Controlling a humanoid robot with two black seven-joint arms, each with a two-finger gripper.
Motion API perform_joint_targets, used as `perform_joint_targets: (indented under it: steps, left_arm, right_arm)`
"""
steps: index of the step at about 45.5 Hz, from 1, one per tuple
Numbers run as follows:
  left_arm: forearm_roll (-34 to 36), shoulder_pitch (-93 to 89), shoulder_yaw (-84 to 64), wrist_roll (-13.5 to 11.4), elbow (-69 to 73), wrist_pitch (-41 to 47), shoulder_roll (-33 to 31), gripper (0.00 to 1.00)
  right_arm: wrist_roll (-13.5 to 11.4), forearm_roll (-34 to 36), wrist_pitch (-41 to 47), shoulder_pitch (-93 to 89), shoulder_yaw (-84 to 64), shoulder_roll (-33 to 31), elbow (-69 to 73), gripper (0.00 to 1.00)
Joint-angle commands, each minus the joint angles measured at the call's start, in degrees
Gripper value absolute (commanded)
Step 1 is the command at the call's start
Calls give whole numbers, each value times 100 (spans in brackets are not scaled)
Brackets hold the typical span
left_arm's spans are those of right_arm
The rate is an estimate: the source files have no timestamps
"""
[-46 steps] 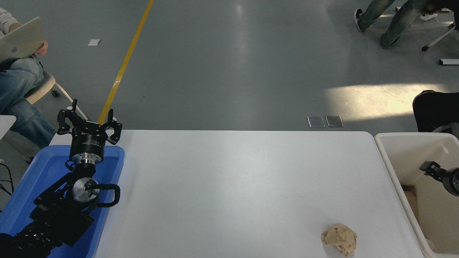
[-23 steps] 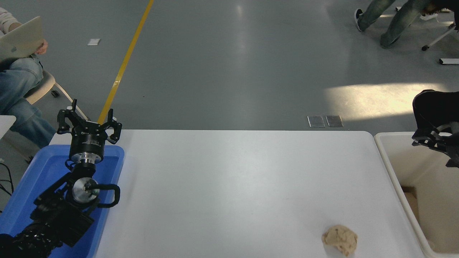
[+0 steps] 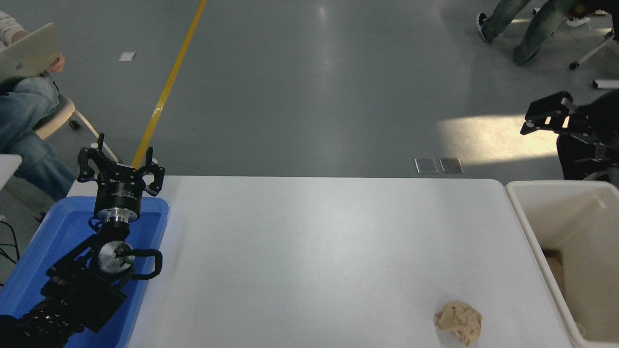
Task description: Pick up foil plate and place in dustbin
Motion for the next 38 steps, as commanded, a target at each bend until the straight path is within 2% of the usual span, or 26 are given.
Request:
perform_joint_targets:
  steps: [1, 20, 38]
  left_arm:
    - [-5, 0, 0, -3, 0, 8, -2, 99]
    - [-13, 0, -9, -3, 0, 8, -2, 99]
    - [-13, 0, 0, -3, 0, 8, -2, 99]
  right_arm:
    - [-3, 288, 711, 953, -95, 383, 153, 100]
    - [-47, 253, 729, 830, 529, 392, 127, 100]
    - [-91, 244, 993, 478, 529, 620, 189, 100]
